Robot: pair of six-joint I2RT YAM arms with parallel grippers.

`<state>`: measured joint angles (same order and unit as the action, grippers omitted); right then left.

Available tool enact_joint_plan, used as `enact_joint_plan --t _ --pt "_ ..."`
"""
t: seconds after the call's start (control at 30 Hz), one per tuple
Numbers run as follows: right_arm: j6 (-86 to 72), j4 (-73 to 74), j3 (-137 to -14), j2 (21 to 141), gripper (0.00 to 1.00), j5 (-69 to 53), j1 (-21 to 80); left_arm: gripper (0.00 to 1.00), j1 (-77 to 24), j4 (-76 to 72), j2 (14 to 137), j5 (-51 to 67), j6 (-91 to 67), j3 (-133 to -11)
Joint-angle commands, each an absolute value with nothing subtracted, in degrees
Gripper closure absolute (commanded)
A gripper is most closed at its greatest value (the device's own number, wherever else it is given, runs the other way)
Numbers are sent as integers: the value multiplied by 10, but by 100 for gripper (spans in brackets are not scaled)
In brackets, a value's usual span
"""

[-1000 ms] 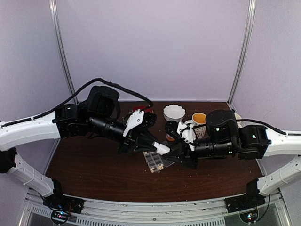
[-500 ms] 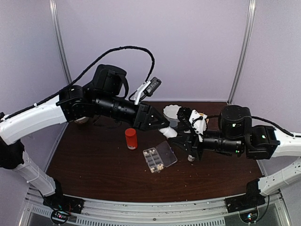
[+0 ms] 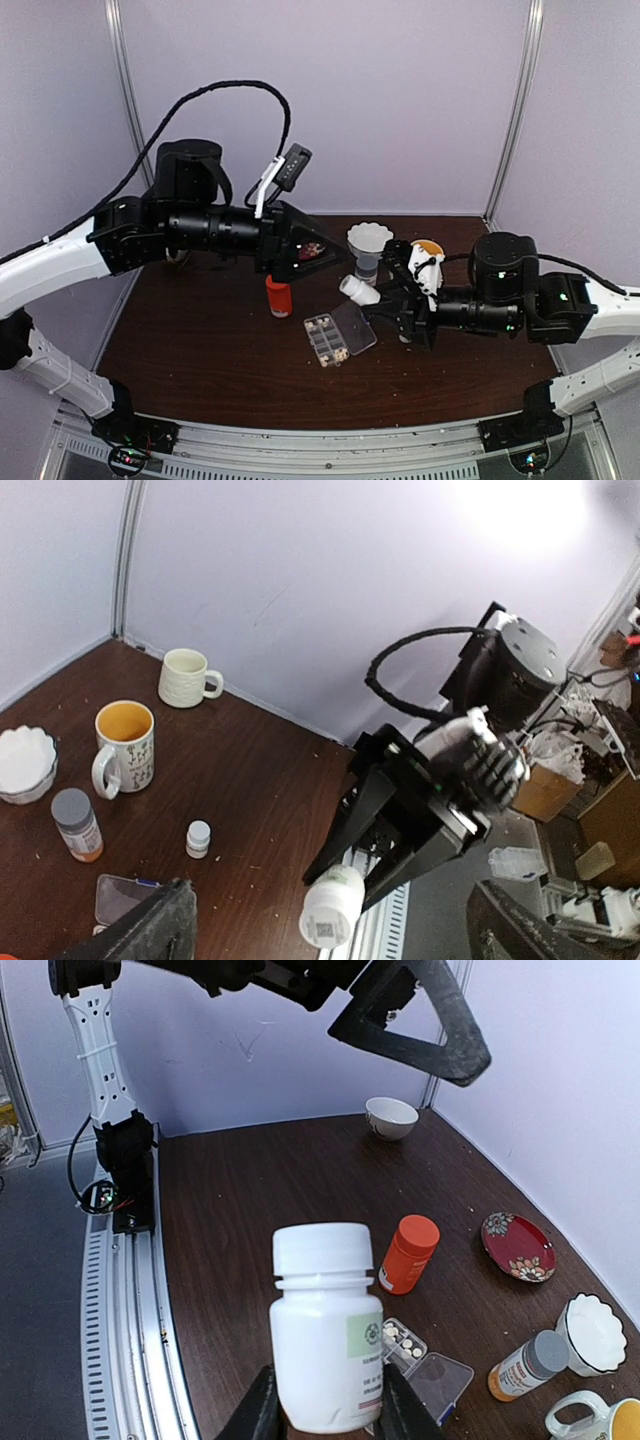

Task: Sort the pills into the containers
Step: Unscrew the lid of the pill bottle from the pill bottle.

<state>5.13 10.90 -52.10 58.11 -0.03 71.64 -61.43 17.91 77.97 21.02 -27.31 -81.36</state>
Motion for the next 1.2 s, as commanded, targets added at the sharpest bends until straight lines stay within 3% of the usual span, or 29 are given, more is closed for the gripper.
enact_joint_plan --t 0.0,0.23,0.63,1.17 --pt "31 93 -516 559 100 -49 716 3 -617 78 716 278 -91 -731" --pt "16 109 -541 574 100 -128 711 2 -665 90 658 314 285 -633" --pt "12 115 -557 599 99 -157 711 2 -666 61 697 203 253 -658" --pt "13 119 -558 606 99 -164 712 2 -666 22 725 164 175 -685"
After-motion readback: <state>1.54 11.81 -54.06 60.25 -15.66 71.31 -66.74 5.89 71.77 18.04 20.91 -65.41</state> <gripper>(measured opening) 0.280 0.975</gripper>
